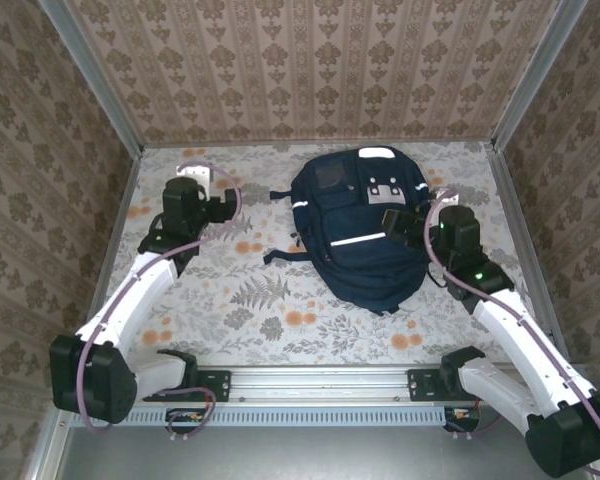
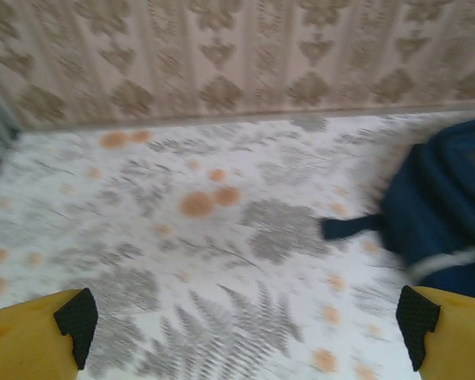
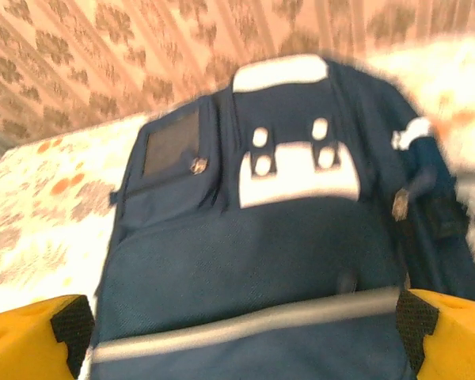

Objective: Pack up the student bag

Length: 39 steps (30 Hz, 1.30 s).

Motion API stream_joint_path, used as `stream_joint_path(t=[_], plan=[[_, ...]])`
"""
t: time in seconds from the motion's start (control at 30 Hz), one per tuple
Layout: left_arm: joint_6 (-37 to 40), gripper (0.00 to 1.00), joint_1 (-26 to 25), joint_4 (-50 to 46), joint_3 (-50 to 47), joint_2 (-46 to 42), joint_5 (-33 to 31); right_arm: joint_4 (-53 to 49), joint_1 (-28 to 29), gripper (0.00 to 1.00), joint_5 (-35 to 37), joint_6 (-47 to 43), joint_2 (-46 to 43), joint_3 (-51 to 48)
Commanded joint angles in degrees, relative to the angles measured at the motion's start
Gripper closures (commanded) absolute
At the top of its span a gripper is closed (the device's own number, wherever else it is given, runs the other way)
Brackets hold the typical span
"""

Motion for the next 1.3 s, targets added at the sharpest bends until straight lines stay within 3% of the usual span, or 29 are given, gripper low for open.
stream_joint_path(t=[0.0, 0.1, 0.17, 0.3, 0.33, 0.4, 0.47, 0.5, 0.53, 0.57, 0.6, 0.63, 0.7, 1.27], plan=[[10.4, 0.00, 6.5, 12.2, -8.8, 4.0, 2.0, 26.8, -1.2, 0.00, 11.0, -15.0, 1.0, -10.3], [0.8, 0.00, 15.4, 17.5, -14.5, 5.5, 8.3, 33.5, -6.1, 0.00, 14.4, -14.7, 4.7, -14.8], [-0.9, 0.00, 17.6, 22.3, -17.5, 8.2, 8.0, 35.5, -9.8, 0.00, 14.3, -15.0, 8.0, -17.4], [2.8, 0.00, 18.7, 37.0, -24.4, 11.2, 7.4, 50.9, -15.0, 0.00, 9.0, -11.7, 15.0, -24.1], [3.3, 0.00, 18.3, 44.7, -27.5, 12.4, 7.4, 56.9, -16.0, 0.00, 7.3, -12.1, 18.2, -25.3], [3.9, 0.00, 17.7, 54.7, -31.3, 16.1, 7.4, 58.3, -19.1, 0.00, 4.4, -9.0, 22.5, -26.1], [5.5, 0.00, 16.2, 63.3, -31.8, 21.4, 4.2, 76.6, -20.2, 0.00, 3.4, -8.1, 32.9, -30.5], [5.2, 0.00, 16.3, 53.6, -28.9, 19.2, 6.6, 83.6, -20.6, 0.00, -1.2, -9.6, 37.3, -31.6], [6.6, 0.00, 15.7, 48.4, -25.8, 19.9, 6.6, 83.1, -20.3, 0.00, -3.6, -10.5, 39.5, -29.2], [7.3, 0.00, 14.6, 50.2, -26.2, 20.3, 5.3, 79.4, -20.4, 0.00, -7.6, -12.0, 38.7, -27.5], [7.2, 0.00, 14.8, 47.2, -25.4, 19.7, 5.9, 68.3, -19.9, 0.00, -8.6, -13.5, 36.1, -23.4], [7.5, 0.00, 14.7, 48.6, -25.7, 20.1, 5.6, 59.2, -18.5, 0.00, -6.3, -14.3, 35.9, -18.6], [7.5, 0.00, 14.7, 47.8, -25.6, 19.9, 5.6, 54.7, -13.5, 0.00, 0.8, -18.3, 36.8, -16.1], [8.0, 0.00, 14.7, 47.9, -25.6, 19.8, 7.0, 55.2, -13.6, 0.00, 0.2, -18.2, 36.6, -16.4]])
